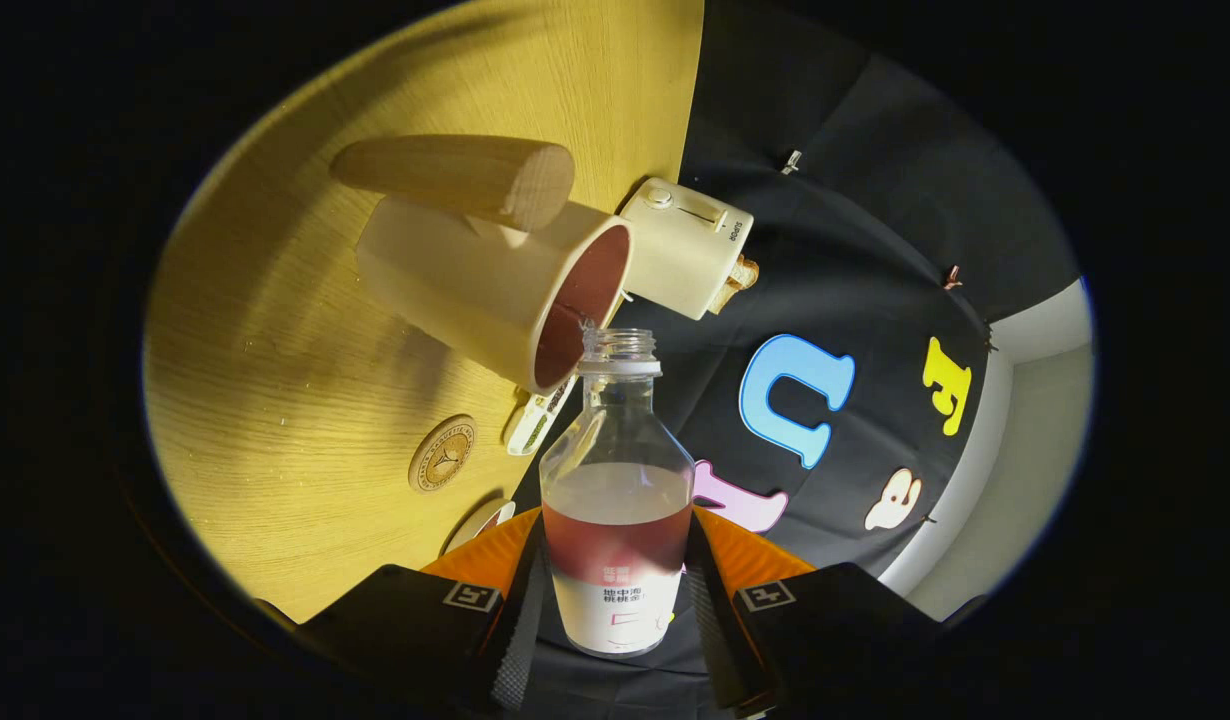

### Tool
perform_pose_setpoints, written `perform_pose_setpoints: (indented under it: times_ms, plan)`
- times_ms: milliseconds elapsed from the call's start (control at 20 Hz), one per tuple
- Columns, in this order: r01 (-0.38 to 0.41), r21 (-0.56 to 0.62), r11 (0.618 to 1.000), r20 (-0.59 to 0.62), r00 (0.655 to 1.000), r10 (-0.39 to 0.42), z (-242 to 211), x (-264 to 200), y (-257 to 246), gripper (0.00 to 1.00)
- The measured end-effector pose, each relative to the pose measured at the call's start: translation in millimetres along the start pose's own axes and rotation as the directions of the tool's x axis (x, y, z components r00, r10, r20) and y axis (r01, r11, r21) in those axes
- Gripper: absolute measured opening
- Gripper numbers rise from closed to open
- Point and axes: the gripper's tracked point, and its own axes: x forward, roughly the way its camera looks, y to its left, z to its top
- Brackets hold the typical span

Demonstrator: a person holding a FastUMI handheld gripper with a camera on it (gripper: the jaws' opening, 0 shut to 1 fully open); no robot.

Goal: Take the bottle from table, then pour the juice into the cup, finally place the bottle on the coaster

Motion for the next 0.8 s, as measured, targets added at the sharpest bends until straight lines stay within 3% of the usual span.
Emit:
perform_pose_setpoints:
  times_ms: [800]
  plan:
    - [0.028, -0.044, 0.999, 0.034, 0.999, -0.026, 1.0, 2.1, -5.5, 0.71]
